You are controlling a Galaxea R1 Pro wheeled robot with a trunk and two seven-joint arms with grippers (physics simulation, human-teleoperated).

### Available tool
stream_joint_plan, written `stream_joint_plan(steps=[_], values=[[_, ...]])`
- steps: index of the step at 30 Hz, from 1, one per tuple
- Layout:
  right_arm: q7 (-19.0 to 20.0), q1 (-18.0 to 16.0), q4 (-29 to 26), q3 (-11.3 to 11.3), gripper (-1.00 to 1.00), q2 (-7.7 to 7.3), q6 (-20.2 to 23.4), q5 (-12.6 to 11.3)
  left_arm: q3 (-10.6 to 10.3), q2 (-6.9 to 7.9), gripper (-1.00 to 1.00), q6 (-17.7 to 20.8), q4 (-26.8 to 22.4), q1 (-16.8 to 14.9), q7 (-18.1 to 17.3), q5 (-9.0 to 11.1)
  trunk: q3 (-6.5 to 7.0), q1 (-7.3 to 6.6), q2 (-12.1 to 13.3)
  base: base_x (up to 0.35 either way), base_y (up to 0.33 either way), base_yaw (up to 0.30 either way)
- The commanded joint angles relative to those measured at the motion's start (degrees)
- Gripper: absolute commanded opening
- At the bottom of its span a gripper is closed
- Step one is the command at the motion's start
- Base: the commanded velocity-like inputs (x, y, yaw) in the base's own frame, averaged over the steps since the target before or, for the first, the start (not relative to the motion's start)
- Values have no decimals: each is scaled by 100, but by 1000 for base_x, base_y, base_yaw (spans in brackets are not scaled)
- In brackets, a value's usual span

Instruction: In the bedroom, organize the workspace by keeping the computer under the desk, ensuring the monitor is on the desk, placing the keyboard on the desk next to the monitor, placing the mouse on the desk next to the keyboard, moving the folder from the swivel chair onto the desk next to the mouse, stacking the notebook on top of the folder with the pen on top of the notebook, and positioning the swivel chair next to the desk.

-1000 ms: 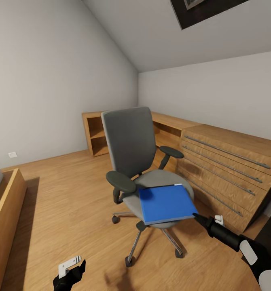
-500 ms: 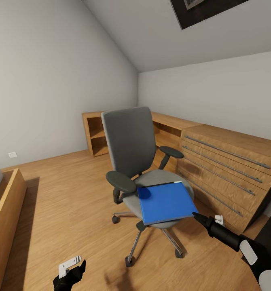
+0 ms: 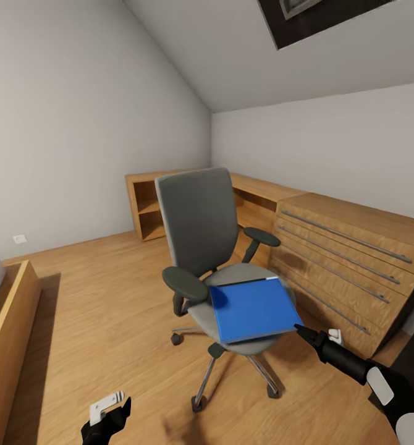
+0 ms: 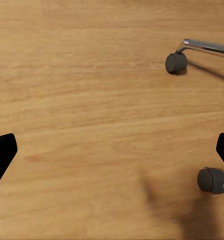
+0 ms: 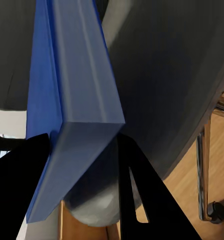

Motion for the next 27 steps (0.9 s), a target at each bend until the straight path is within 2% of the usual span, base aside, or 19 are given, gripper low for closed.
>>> stream_joint_plan(steps=[1,3,19,27], values=[[8,-5,6,-10,-100,-1,34,-14,48,-7,100,-14,0,-5,-43,-36,13,-24,39,0,0,0],[8,-4,7,-11,-100,-2,34,-14,48,-7,100,-14,0,-5,-43,-36,49,-68,120,0,0,0],[-2,-7,2,-37,-100,6,47,-10,48,-5,100,-8,0,-5,-43,-38,49,-68,120,0,0,0],[-9,-5,-22,-41,-100,13,414,-14,48,-2,100,-5,0,-5,-43,-38,41,-68,120,0,0,-11]])
